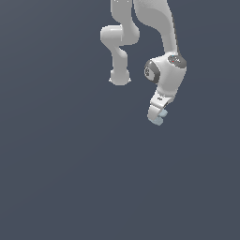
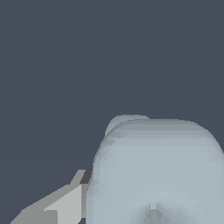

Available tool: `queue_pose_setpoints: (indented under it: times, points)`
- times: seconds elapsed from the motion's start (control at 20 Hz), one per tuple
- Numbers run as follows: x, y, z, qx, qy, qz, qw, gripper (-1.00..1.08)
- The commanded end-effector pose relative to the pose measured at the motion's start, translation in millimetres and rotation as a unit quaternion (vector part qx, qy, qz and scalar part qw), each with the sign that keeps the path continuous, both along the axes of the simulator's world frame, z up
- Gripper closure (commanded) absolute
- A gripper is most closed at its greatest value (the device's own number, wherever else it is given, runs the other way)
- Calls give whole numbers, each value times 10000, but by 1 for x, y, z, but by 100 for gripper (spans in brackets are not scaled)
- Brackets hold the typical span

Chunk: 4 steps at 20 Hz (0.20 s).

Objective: Pick up the object and move it to a goal position.

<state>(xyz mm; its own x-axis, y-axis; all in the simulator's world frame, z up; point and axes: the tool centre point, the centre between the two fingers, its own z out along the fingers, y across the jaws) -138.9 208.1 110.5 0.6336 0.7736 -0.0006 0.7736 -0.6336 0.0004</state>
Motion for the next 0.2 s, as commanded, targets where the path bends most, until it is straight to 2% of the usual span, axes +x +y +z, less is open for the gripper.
queue_pose_setpoints:
  times: [0.0, 0.15]
  points:
    - [-3, 7, 1, 1, -1, -10, 10000, 108]
    - [-5, 10, 2, 1, -1, -10, 10000, 108]
